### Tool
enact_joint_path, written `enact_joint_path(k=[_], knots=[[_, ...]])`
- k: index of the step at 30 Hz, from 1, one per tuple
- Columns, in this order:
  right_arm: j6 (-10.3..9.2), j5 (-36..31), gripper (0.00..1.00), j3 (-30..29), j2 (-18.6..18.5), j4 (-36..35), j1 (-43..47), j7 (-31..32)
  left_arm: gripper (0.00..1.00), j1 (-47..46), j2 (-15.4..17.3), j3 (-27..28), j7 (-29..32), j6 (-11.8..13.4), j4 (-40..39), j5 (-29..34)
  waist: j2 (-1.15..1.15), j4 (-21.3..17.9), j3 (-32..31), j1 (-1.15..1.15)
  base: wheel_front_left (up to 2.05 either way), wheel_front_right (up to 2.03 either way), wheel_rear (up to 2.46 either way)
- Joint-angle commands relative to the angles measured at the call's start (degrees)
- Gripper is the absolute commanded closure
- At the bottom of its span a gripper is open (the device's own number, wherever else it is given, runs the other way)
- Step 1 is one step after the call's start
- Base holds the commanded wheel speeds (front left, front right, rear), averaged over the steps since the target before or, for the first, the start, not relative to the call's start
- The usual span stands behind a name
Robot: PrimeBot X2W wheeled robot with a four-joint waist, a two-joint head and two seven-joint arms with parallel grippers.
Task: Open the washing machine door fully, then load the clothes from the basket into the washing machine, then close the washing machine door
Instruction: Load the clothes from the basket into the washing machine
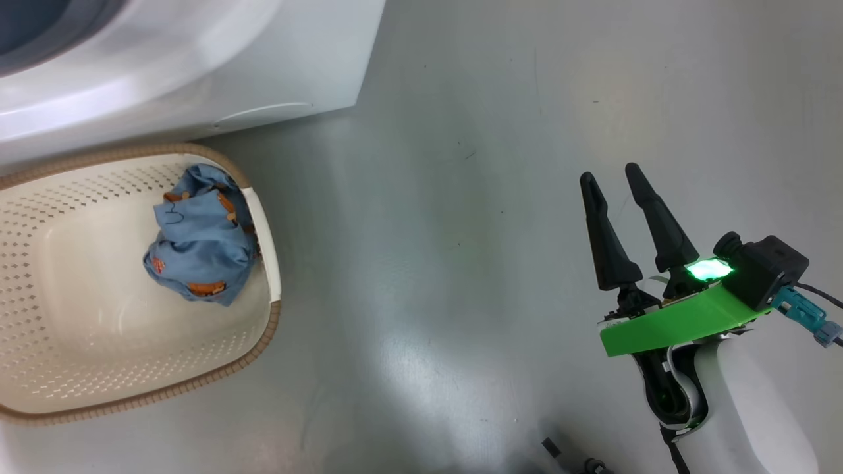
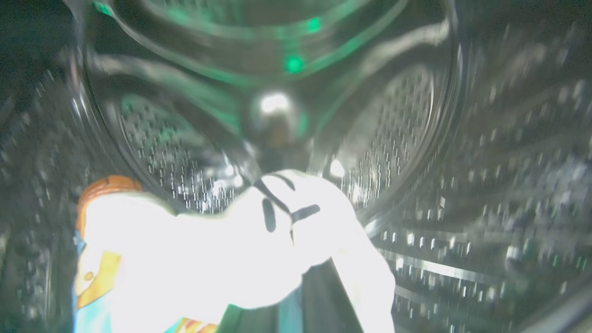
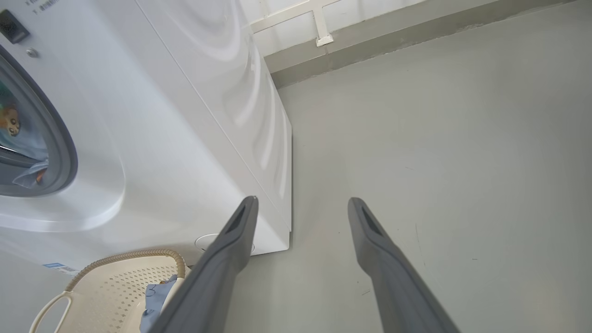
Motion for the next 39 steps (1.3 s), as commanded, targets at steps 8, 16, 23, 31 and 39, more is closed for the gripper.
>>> enact_joint_path(k=[8, 16, 23, 31, 39], knots=[[0.17, 0.37, 0.0, 1.22, 0.28, -1.17, 0.56, -0.27, 0.0, -0.35, 3.41, -2.48, -0.29, -0.14, 5.51, -0.84, 0.0, 0.32, 0.09, 0.0, 0.0, 0.0, 0.0], [0.17, 0.41, 0.0, 1.2, 0.25, -1.05, 0.49, -0.27, 0.0, -1.07, 2.67, -7.43, -0.19, -0.14, 12.91, -3.65, 0.0, 0.91, -0.28, 0.0, 0.0, 0.0, 0.0], [0.17, 0.41, 0.0, 1.11, 0.19, -1.17, 0.5, -0.27, 0.0, -3.71, 3.13, -11.89, -0.24, -0.14, 16.14, -7.27, 0.0, 1.24, -0.37, 0.0, 0.0, 0.0, 0.0], [0.17, 0.23, 0.0, 0.78, 0.11, -1.4, 0.53, -0.27, 0.0, -1.18, 3.19, -11.39, -0.28, -0.14, 12.49, -10.66, 0.0, 1.78, -0.52, 0.0, 0.0, 0.0, 0.0], [0.17, 0.0, 0.0, -0.21, -0.35, -1.59, 0.94, -0.27, 0.0, 5.17, 1.56, -6.92, -0.28, -0.14, 6.85, -10.96, 0.0, 3.15, -0.87, 0.0, 0.0, 0.0, 0.0]])
